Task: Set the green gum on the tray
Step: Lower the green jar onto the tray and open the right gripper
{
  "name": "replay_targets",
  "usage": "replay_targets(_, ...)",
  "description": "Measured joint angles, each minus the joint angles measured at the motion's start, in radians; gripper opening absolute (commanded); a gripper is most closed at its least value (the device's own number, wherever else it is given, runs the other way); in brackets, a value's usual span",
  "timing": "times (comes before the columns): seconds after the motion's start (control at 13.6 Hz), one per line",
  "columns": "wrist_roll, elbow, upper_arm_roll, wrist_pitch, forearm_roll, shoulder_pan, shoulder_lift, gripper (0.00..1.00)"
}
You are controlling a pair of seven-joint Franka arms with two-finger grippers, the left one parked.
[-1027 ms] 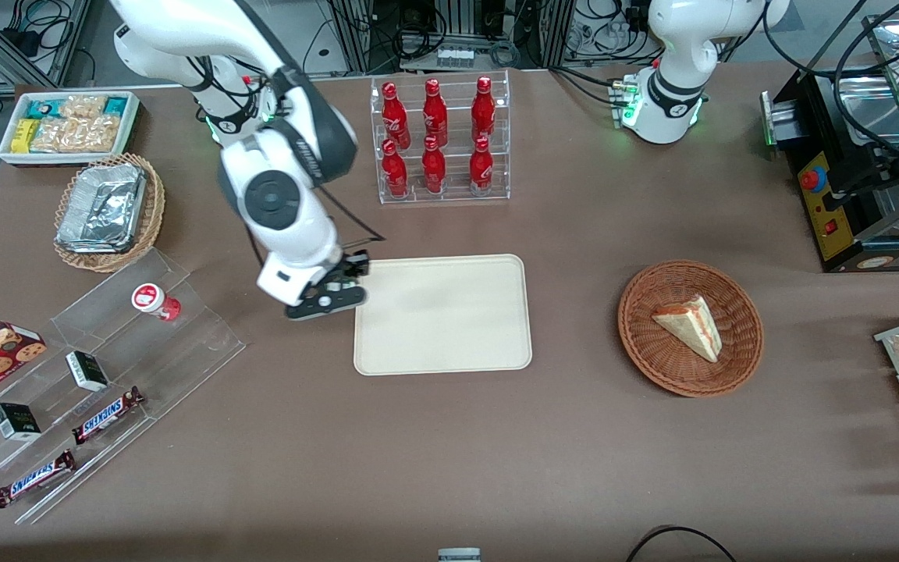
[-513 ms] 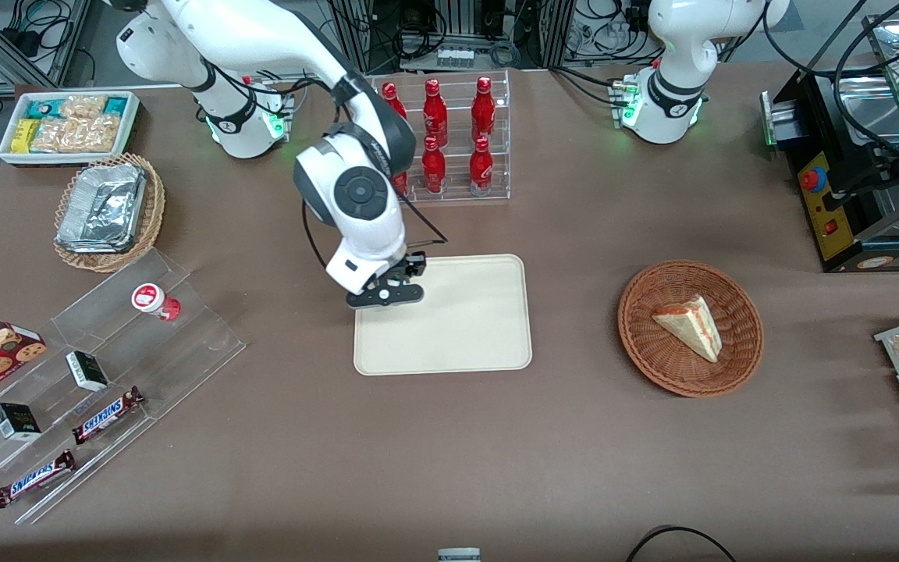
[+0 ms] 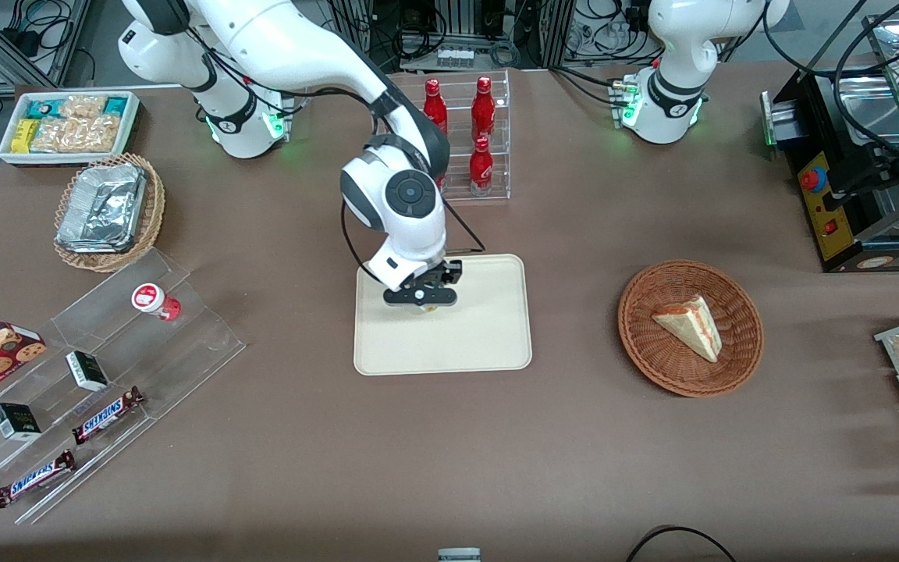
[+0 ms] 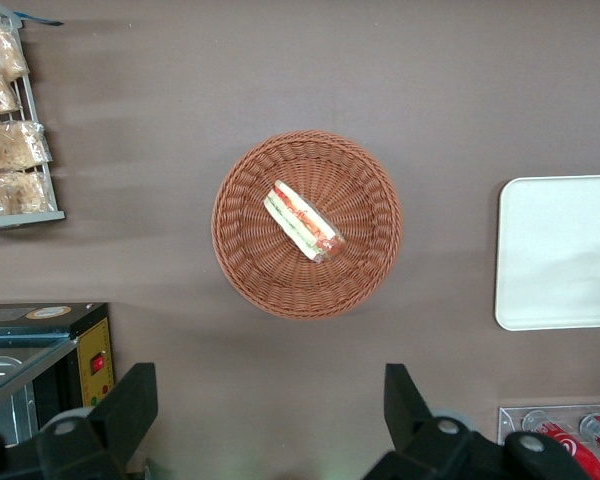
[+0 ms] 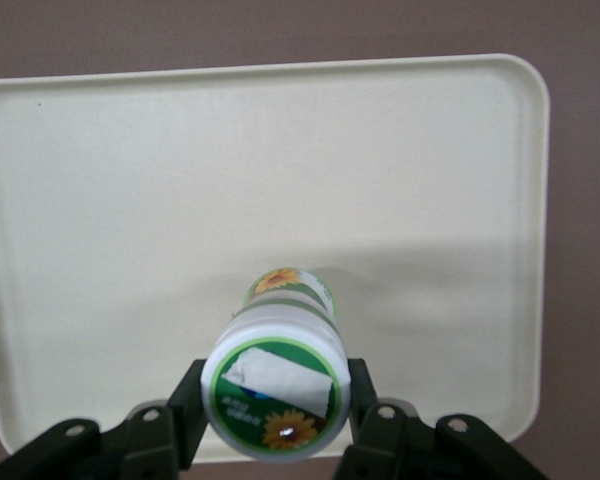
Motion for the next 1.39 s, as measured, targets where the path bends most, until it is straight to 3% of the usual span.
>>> replay_targets(0.51,0.037,0.008,-0.001,0.083,0.007,0.016,0.066,0.00)
replay_targets(0.59,0.037,0.009,-0.001,0.084,0.010,0.016,0.068,0.04)
replay_targets(0.66,0.037,0.009,-0.002,0.084,0.011,0.016,0.070,0.26)
replay_targets(0.73,0.037,0.010,-0.002,0.088,0.011,0.016,0.073,0.68)
replay_targets(0.81,0.037,0.011,-0.002,0.093,0.011,0.016,0.077,1.00)
replay_targets(1.39,0.036,0.016,-0.001,0.121,0.011,0.019,0.086,1.00)
